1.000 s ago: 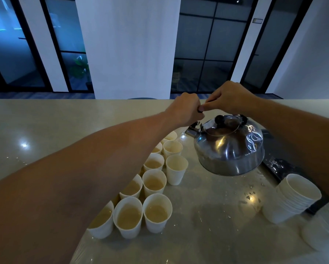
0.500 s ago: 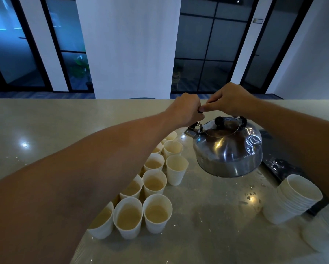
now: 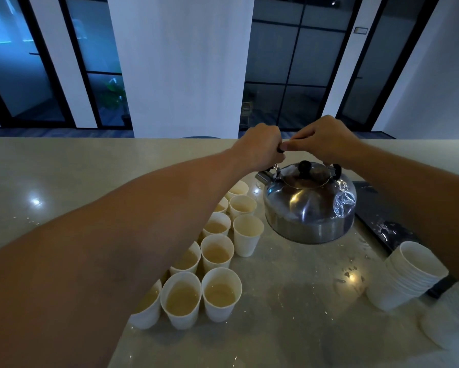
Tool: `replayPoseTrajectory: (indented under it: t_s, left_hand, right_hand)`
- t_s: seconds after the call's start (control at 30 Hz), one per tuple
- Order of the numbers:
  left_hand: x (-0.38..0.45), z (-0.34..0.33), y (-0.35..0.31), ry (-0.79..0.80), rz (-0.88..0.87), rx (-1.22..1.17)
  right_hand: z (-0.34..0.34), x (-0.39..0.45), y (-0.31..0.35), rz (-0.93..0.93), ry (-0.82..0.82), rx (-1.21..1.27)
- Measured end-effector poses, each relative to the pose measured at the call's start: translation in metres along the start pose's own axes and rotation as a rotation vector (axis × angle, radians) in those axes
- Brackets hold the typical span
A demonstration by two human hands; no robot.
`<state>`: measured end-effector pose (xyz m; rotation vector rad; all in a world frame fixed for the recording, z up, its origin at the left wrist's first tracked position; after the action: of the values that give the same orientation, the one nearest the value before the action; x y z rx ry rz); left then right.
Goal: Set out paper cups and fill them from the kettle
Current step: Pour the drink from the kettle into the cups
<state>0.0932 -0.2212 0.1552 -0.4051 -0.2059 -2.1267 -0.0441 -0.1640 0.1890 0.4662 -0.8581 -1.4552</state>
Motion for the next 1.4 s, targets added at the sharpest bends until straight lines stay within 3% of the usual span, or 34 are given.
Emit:
replayPoseTrajectory:
  t_s: [1.4]
  left_hand:
    - [-0.044, -0.005, -0.019, 0.055, -0.030, -0.046]
  right_hand:
    - [-0.002, -0.041, 0.013, 0.015, 0.168, -0.225]
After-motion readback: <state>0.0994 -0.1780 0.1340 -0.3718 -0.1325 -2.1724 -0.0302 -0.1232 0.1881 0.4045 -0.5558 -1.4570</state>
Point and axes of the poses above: each hand's wrist, its own x-axis towards the middle knuckle, its own z-axis out of the back of the hand, y = z × x, the point moved 2 cm from there along x, towards the middle knuckle, and after that the axes turned 15 degrees about x, right-handed, at the moved point
